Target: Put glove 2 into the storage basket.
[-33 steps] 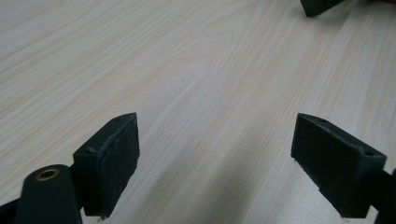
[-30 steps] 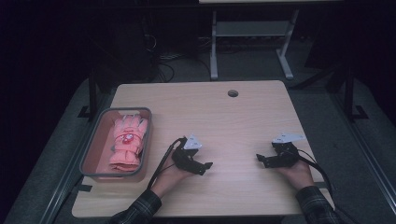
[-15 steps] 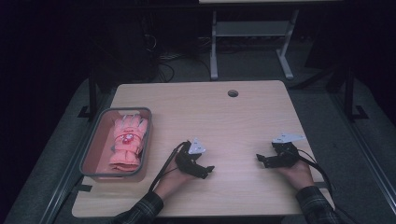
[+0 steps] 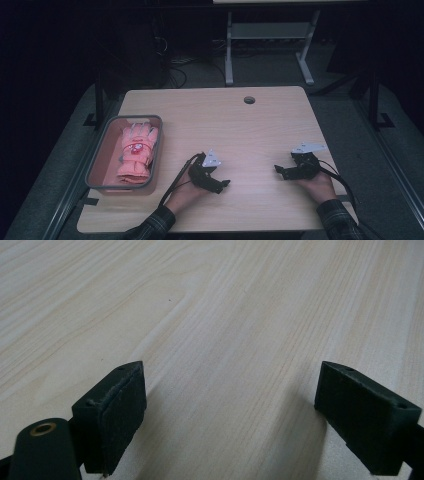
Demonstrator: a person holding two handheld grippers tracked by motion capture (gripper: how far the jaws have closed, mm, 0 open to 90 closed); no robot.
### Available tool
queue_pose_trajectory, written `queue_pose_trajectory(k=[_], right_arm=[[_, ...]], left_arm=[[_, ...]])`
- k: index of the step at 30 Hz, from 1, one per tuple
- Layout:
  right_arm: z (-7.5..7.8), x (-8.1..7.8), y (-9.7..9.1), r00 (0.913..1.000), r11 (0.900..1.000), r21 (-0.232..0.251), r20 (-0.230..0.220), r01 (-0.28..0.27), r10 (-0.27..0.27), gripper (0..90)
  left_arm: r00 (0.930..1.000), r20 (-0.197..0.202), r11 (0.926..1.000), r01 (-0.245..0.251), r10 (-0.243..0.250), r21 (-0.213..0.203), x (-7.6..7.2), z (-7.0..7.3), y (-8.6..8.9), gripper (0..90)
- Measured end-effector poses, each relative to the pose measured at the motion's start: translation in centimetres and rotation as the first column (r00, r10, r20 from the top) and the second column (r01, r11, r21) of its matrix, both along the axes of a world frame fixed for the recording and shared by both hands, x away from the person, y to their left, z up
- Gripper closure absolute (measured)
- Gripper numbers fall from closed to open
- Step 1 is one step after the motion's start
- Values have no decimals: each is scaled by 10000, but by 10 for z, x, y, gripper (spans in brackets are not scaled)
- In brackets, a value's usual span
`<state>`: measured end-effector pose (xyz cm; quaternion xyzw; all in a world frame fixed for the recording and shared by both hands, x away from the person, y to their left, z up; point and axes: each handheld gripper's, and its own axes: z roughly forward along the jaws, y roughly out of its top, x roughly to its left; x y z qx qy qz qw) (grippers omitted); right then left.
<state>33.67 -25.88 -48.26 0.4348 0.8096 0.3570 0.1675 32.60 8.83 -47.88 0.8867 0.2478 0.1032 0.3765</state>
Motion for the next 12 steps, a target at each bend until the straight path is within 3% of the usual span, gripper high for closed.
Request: queue_pose_trajectory(k=[12], right_arm=[[0,0,0,10000,10000,-21,2,-17,17,138]], left_arm=[[10000,-8,10000,-1,1,-2,0,0,0,128]])
